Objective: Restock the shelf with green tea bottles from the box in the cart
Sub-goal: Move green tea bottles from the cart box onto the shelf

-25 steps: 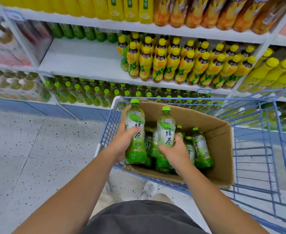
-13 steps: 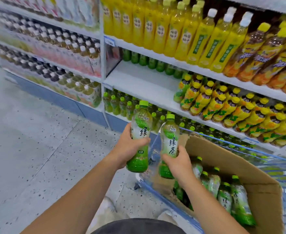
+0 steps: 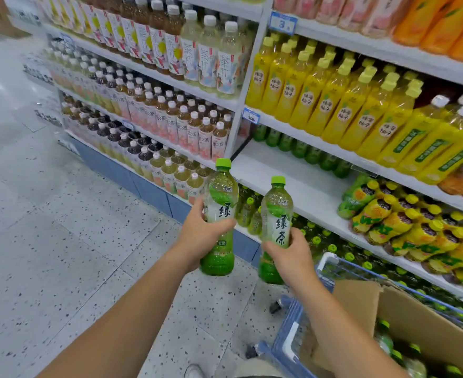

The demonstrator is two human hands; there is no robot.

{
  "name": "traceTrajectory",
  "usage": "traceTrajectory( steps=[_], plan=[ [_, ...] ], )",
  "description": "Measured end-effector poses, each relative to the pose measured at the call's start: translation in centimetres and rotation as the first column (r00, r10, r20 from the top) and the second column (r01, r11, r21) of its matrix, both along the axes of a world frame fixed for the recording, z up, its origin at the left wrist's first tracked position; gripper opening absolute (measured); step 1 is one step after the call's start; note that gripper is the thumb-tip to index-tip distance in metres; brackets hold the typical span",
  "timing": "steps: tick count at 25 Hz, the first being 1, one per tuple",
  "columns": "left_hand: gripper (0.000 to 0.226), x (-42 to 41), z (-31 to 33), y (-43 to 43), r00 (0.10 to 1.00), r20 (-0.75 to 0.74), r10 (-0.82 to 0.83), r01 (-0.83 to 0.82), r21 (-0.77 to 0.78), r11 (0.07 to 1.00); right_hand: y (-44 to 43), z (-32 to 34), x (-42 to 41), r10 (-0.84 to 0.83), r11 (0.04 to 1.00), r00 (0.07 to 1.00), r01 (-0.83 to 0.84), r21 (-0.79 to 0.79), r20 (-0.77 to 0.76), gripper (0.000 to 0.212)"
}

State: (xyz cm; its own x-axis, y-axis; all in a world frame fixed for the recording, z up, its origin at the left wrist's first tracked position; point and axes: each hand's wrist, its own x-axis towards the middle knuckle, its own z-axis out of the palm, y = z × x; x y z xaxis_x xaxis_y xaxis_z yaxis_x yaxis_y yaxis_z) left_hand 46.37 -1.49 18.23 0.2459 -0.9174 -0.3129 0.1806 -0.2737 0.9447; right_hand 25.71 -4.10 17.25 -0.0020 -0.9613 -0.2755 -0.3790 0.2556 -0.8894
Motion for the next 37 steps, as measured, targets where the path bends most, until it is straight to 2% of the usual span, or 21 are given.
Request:
traceTrajectory(
  steps=[6,8,15,21,25,29,37],
  plan=[
    [0.104,4.0,1.1,-4.8,0.992,0.123,-0.029,0.025,0.036,0.999,-5.8,0.6,4.6,0.073,0.997,0.997,-0.074,-0.016,-0.026,0.037],
    [0.108,4.9,0.7,-6.9,0.991,0.131,-0.025,0.018,0.057,0.998,-8.1,0.2,5.9,0.079,0.997,0.997,-0.079,-0.013,-0.014,0.035],
    [0.072,6.4,-1.1,-16.7,0.988,0.149,-0.048,0.041,0.052,0.998,-17.2,-1.7,7.4,0.055,0.998,0.998,-0.055,-0.031,-0.020,0.035],
    [0.065,5.9,-4.3,-24.8,0.981,0.182,-0.068,0.061,0.046,0.997,-23.5,-4.8,6.4,0.004,1.000,1.000,-0.003,-0.022,0.018,0.045],
    [0.063,5.7,-7.3,-29.6,0.966,0.228,-0.125,0.137,-0.039,0.990,-26.8,-8.8,5.7,0.011,1.000,1.000,-0.012,-0.025,-0.008,0.045],
    [0.052,6.0,-12.5,-34.4,0.944,0.317,-0.092,0.146,-0.151,0.978,-30.7,-14.8,6.2,-0.014,0.998,1.000,0.012,-0.067,-0.025,0.045],
    [0.046,5.7,-22.2,-43.8,0.915,0.402,-0.028,0.193,-0.376,0.906,-40.5,-24.3,7.6,-0.111,0.950,0.993,0.118,-0.287,0.042,0.053]
  ],
)
